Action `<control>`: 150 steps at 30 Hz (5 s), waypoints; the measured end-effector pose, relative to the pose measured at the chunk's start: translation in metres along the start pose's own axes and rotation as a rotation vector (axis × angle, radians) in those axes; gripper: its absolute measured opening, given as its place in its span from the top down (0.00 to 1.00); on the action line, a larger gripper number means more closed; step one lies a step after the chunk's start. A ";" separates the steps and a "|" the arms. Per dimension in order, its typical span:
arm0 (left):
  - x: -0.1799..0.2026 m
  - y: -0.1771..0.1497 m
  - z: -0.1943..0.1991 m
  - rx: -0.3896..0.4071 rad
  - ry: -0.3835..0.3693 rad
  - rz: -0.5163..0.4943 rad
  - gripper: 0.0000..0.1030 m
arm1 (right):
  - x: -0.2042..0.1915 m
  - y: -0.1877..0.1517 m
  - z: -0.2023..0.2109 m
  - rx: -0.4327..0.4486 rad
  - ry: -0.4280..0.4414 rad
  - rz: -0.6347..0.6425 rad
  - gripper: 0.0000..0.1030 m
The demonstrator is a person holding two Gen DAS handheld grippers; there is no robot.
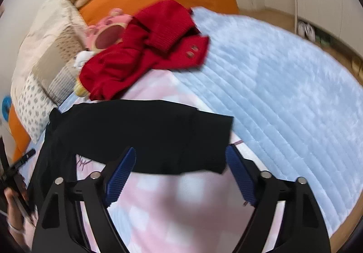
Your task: Fold large clothes
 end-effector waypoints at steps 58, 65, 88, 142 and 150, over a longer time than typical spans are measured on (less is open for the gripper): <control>-0.036 0.023 -0.097 -0.204 -0.170 0.145 0.03 | -0.004 0.067 -0.039 -0.135 -0.036 0.083 0.99; -0.047 0.016 -0.096 -0.216 -0.187 0.186 0.03 | -0.001 0.052 -0.053 -0.232 -0.110 0.097 0.55; -0.007 0.038 -0.125 -0.263 -0.311 0.170 0.03 | -0.075 0.046 -0.016 -0.118 0.338 0.096 0.90; -0.111 0.047 -0.162 -0.230 -0.226 0.362 0.83 | -0.348 -0.069 -0.192 -0.404 0.552 0.296 0.93; -0.094 0.078 -0.179 -0.170 -0.268 0.349 0.92 | -0.319 -0.029 -0.192 -0.321 0.581 0.165 0.93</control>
Point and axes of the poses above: each gripper's, at about its wrist camera, not at the fingertips, and z roughly against the way its jaws point, x to its right, y to its top, the point moved 5 cm from there along -z, roughly the way its jaws point, and after that the axes turned 1 degree about -y, right-handed, at the moved point
